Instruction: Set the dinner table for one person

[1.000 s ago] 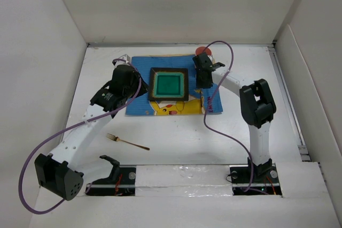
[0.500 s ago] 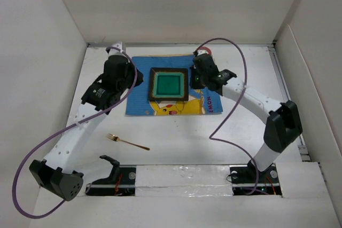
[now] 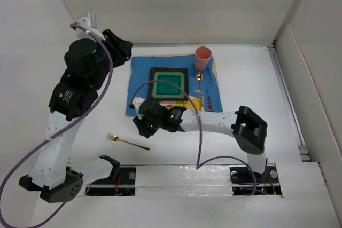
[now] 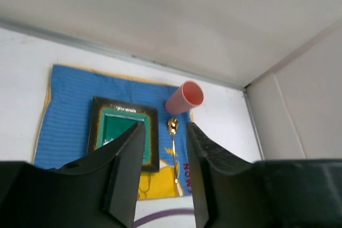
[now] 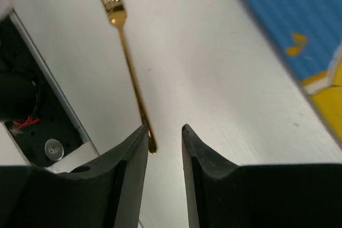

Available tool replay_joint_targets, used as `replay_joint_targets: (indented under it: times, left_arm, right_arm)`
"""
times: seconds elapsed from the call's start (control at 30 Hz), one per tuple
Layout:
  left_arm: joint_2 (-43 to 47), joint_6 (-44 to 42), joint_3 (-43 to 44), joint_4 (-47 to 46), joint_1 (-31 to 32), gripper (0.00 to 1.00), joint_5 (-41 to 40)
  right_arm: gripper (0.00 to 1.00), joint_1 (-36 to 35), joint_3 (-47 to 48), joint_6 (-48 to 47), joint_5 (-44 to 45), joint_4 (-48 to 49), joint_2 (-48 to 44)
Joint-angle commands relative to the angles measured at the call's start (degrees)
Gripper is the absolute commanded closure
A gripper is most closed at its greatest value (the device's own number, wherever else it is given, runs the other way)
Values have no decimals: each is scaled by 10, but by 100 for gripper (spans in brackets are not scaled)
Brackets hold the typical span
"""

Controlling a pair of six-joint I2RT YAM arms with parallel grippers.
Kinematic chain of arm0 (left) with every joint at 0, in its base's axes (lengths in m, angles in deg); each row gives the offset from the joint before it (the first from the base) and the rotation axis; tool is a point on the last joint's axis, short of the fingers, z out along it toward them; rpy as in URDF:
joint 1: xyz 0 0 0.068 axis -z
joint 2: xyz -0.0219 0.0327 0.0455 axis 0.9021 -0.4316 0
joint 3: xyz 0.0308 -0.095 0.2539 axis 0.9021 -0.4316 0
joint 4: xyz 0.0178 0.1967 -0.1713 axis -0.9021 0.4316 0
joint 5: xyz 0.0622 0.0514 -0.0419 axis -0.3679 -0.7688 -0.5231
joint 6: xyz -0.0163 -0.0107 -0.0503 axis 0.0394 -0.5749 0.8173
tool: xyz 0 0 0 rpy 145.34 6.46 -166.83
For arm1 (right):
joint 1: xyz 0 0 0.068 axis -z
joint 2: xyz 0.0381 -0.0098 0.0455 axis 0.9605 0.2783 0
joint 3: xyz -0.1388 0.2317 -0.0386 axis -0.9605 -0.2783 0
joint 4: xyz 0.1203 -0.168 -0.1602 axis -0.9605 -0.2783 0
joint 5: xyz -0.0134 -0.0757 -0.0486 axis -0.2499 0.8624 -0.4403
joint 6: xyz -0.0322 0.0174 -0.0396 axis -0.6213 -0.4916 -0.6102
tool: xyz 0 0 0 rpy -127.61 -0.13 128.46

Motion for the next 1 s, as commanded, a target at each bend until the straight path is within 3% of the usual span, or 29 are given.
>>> replay_joint_targets:
  times: [0.0, 0.2, 0.47, 0.73, 0.97]
  left_arm:
    - [18, -30, 58, 17, -3, 66, -35]
    - [31, -49, 72, 24, -3, 60, -37]
    - [43, -41, 27, 17, -3, 60, -14]
    - [47, -29, 4, 0, -3, 60, 10]
    - [53, -29, -10, 3, -3, 60, 0]
  right_arm:
    - [60, -40, 54, -37, 0, 38, 45]
    - [55, -93, 142, -63, 54, 22, 135]
    - [54, -101, 247, -67, 110, -20, 241]
    - [54, -101, 279, -89, 139, -32, 276]
    - [59, -101, 225, -60, 134, -14, 271]
